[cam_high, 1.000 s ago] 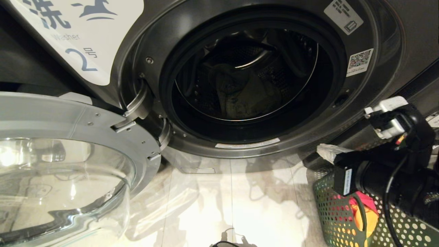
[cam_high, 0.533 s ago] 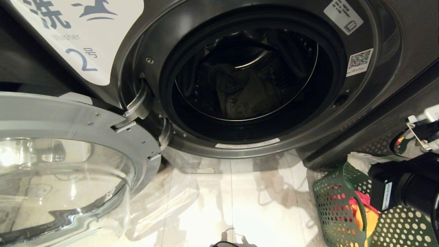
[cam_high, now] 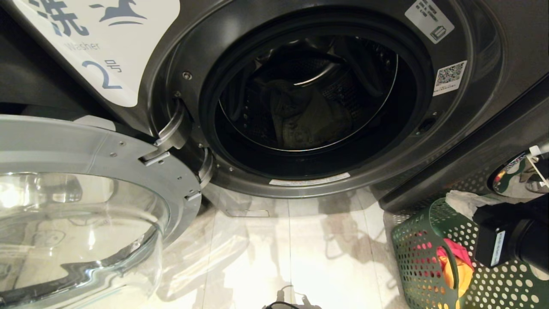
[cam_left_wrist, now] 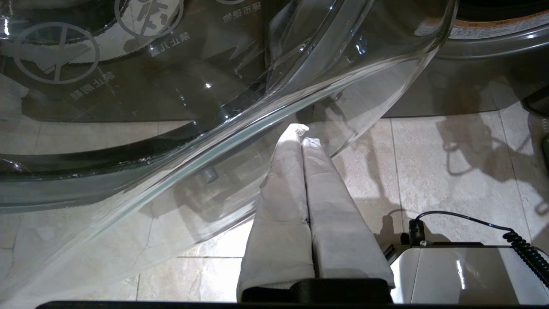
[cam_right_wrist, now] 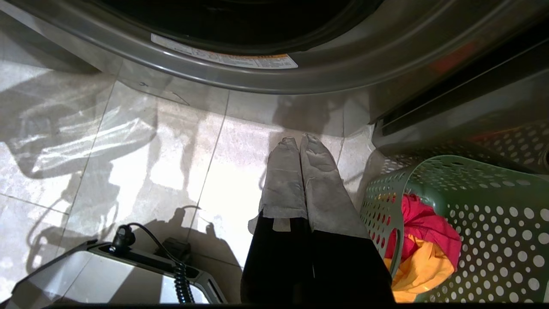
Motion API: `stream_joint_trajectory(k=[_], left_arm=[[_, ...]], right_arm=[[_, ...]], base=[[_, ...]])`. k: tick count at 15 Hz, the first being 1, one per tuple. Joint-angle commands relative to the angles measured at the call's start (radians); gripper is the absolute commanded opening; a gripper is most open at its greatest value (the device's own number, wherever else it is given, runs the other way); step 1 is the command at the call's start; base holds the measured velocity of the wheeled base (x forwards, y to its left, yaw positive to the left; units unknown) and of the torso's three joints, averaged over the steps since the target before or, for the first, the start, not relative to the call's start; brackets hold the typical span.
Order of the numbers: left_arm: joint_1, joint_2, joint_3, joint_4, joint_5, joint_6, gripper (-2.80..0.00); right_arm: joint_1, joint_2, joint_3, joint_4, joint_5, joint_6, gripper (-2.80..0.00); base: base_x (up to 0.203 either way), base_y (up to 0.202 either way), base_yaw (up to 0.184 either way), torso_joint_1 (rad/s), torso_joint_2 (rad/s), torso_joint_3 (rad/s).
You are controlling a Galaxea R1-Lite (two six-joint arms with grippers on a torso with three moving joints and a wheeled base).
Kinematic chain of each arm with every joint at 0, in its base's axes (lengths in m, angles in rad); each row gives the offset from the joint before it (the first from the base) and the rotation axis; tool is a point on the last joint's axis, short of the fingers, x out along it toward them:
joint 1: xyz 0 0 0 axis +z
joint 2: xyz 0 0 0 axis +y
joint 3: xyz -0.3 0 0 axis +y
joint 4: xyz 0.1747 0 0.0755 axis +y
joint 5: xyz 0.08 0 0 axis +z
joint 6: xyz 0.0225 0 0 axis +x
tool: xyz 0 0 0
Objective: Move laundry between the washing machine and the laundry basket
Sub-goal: Pick a cloth and place it into the basket
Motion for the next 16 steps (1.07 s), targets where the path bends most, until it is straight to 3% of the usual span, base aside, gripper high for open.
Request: stream_joint_trajectory(k=[1,8,16], left_arm=[[0.0,0.002,0.0,0.0,0.0,0.0,-2.8],[0.0,0.002,0.0,0.0,0.0,0.0,-2.8],[0.0,0.002,0.0,0.0,0.0,0.0,-2.8]], right_arm=[[0.0,-0.012,0.025,-0.002,-0.003,0.0,-2.8],[-0.001,-0.037,0.048,-0.002,-0.003,0.0,-2.8],[-0.001,-0.057,0.058,-0.002,-0.003,0.0,-2.8]], base=[[0.0,0.0,0.0,0.0,0.0,0.0],[0.0,-0.015,0.0,0.0,0.0,0.0],[0.0,-0.184,0.001,0.003,0.0,0.002]])
